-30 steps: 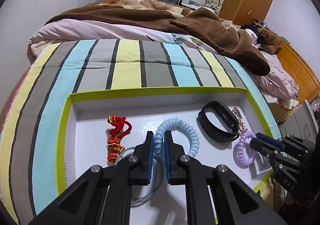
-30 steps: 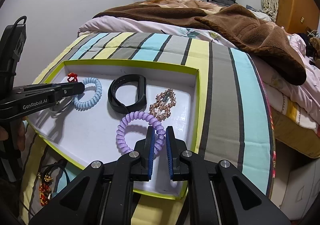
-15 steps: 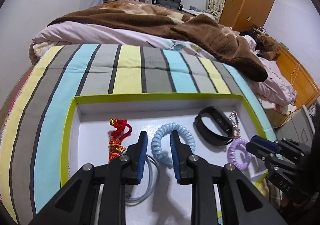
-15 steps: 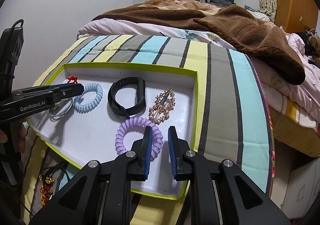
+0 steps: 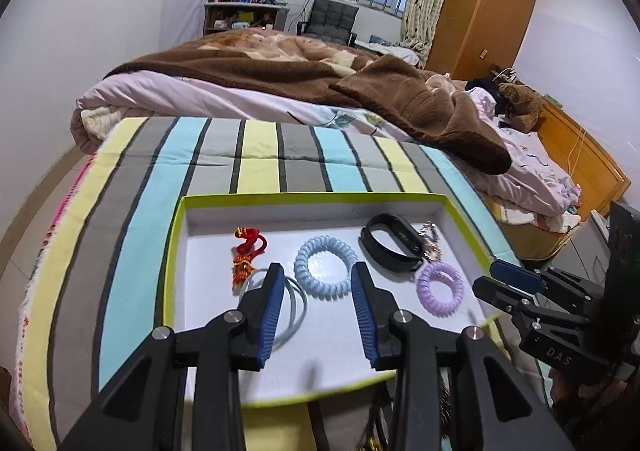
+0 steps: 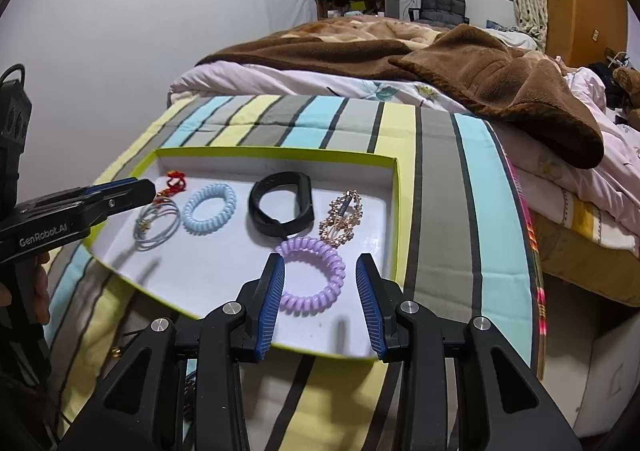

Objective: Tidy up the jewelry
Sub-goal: 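Grasp the dark beaded bracelet with the right gripper while the left moves to the black bead hair tie, then grasp the black hair tie with teal bead using the left gripper while the right holds the bracelet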

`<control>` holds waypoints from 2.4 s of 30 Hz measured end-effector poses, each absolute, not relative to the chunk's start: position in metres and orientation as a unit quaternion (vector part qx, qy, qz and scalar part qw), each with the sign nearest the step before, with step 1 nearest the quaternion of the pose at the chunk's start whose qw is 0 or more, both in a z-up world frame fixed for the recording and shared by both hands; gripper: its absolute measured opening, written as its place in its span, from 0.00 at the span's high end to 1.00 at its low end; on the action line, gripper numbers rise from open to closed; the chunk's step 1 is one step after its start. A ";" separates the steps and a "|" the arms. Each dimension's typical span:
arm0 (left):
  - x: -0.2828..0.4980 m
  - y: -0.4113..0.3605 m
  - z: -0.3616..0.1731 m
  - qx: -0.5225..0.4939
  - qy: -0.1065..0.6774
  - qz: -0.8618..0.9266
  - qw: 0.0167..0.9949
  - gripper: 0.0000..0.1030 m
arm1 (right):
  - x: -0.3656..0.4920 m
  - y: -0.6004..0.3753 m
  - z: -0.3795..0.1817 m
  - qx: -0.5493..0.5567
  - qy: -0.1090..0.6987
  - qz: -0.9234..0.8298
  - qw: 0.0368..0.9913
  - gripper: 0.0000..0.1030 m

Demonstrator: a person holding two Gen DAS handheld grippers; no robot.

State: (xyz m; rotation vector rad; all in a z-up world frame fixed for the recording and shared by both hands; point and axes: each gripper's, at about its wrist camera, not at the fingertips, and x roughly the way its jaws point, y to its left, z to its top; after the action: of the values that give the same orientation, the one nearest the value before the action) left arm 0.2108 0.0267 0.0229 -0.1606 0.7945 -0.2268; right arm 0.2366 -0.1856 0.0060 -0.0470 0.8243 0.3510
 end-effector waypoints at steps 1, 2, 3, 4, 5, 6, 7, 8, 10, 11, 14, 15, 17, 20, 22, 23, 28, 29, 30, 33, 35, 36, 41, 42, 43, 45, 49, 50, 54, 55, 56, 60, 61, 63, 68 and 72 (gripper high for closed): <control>0.207 0.027 0.025 -0.077 0.383 -0.110 0.914 0.64 | 0.233 -0.187 0.008 -0.020 0.396 0.170 0.902 0.63; 0.201 0.027 0.028 -0.076 0.379 -0.109 0.916 0.63 | 0.230 -0.188 0.009 -0.016 0.394 0.172 0.903 0.63; 0.197 0.027 0.030 -0.077 0.376 -0.109 0.917 0.63 | 0.225 -0.188 0.011 -0.011 0.392 0.174 0.903 0.63; 0.192 0.029 0.031 -0.078 0.373 -0.108 0.918 0.63 | 0.221 -0.189 0.012 -0.008 0.391 0.177 0.903 0.63; 0.186 0.030 0.033 -0.081 0.370 -0.108 0.919 0.62 | 0.217 -0.189 0.012 -0.005 0.390 0.179 0.903 0.63; 0.182 0.031 0.034 -0.083 0.367 -0.108 0.920 0.62 | 0.213 -0.189 0.013 -0.004 0.389 0.182 0.903 0.63; 0.177 0.032 0.035 -0.084 0.365 -0.110 0.921 0.62 | 0.209 -0.189 0.013 -0.004 0.388 0.184 0.903 0.63; 0.171 0.034 0.036 -0.084 0.363 -0.110 0.921 0.62 | 0.205 -0.189 0.013 -0.004 0.388 0.186 0.903 0.63; 0.161 0.035 0.036 -0.084 0.360 -0.110 0.923 0.61 | 0.196 -0.188 0.014 -0.003 0.387 0.192 0.902 0.63; 0.156 0.036 0.036 -0.085 0.359 -0.109 0.923 0.61 | 0.193 -0.188 0.014 -0.001 0.386 0.194 0.902 0.63; 0.142 0.039 0.036 -0.093 0.354 -0.107 0.924 0.58 | 0.183 -0.188 0.013 0.008 0.388 0.204 0.899 0.63; 0.137 0.040 0.035 -0.095 0.354 -0.109 0.924 0.58 | 0.180 -0.188 0.012 0.011 0.387 0.207 0.899 0.63; 0.129 0.041 0.032 -0.095 0.357 -0.108 0.923 0.57 | 0.172 -0.186 0.010 0.018 0.387 0.216 0.897 0.62; 0.119 0.044 0.030 -0.097 0.357 -0.101 0.923 0.57 | 0.163 -0.180 0.004 0.021 0.394 0.231 0.889 0.62; 0.109 0.045 0.030 -0.101 0.353 -0.102 0.925 0.57 | 0.158 -0.175 -0.001 0.022 0.396 0.240 0.886 0.61; 0.105 0.047 0.030 -0.104 0.351 -0.101 0.925 0.57 | 0.156 -0.172 -0.002 0.021 0.397 0.244 0.884 0.60; 0.090 0.053 0.026 -0.115 0.349 -0.095 0.925 0.57 | 0.151 -0.157 -0.013 0.007 0.408 0.254 0.877 0.55; 0.087 0.054 0.025 -0.117 0.349 -0.095 0.925 0.57 | 0.152 -0.154 -0.015 0.003 0.410 0.254 0.876 0.55; 0.084 0.056 0.023 -0.119 0.350 -0.094 0.924 0.57 | 0.152 -0.152 -0.017 0.000 0.413 0.254 0.875 0.55; 0.078 0.059 0.019 -0.122 0.353 -0.090 0.923 0.57 | 0.154 -0.147 -0.023 -0.012 0.421 0.242 0.874 0.55; 0.075 0.061 0.017 -0.124 0.354 -0.090 0.923 0.57 | 0.156 -0.146 -0.026 -0.016 0.427 0.234 0.873 0.55; 0.073 0.062 0.016 -0.126 0.354 -0.090 0.922 0.57 | 0.157 -0.146 -0.028 -0.018 0.431 0.231 0.872 0.55; 0.069 0.065 0.011 -0.131 0.357 -0.089 0.920 0.57 | 0.158 -0.142 -0.033 -0.028 0.439 0.224 0.870 0.55; 0.068 0.065 0.010 -0.132 0.359 -0.089 0.920 0.57 | 0.158 -0.141 -0.033 -0.031 0.437 0.223 0.871 0.55; 0.068 0.066 0.009 -0.132 0.359 -0.089 0.920 0.57 | 0.158 -0.140 -0.033 -0.033 0.436 0.221 0.872 0.55; 0.067 0.067 0.008 -0.133 0.361 -0.090 0.919 0.57 | 0.158 -0.139 -0.033 -0.038 0.434 0.218 0.873 0.55; 0.066 0.070 0.005 -0.136 0.363 -0.087 0.918 0.57 | 0.157 -0.136 -0.035 -0.050 0.432 0.210 0.876 0.56; 0.066 0.070 0.005 -0.136 0.364 -0.086 0.917 0.57 | 0.157 -0.135 -0.036 -0.052 0.431 0.209 0.876 0.61; 0.068 0.068 0.002 -0.139 0.369 -0.092 0.915 0.57 | 0.157 -0.136 -0.035 -0.052 0.431 0.205 0.877 0.71; 0.068 0.067 0.001 -0.138 0.370 -0.092 0.914 0.57 | 0.157 -0.137 -0.035 -0.050 0.431 0.205 0.877 0.72; 0.069 0.066 0.000 -0.137 0.371 -0.092 0.914 0.57 | 0.157 -0.138 -0.035 -0.049 0.431 0.204 0.877 0.75; 0.072 0.060 -0.001 -0.134 0.377 -0.101 0.911 0.57 | 0.156 -0.143 -0.034 -0.045 0.431 0.200 0.878 0.77; 0.073 0.059 -0.002 -0.134 0.378 -0.104 0.910 0.57 | 0.156 -0.144 -0.034 -0.043 0.432 0.200 0.878 0.78; 0.076 0.054 -0.002 -0.131 0.381 -0.110 0.909 0.57 | 0.155 -0.148 -0.032 -0.036 0.429 0.198 0.881 0.80; 0.082 0.035 0.001 -0.104 0.386 -0.133 0.907 0.57 | 0.152 -0.160 -0.027 -0.018 0.424 0.195 0.884 0.80; 0.089 0.017 0.004 -0.081 0.389 -0.152 0.905 0.57 | 0.149 -0.169 -0.023 -0.011 0.419 0.191 0.887 0.81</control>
State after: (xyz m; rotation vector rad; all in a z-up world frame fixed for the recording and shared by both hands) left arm 0.0886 0.0167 0.0042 -0.1671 0.8030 -0.3130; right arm 0.1490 -0.1686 -0.0225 -0.0226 0.8720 0.3977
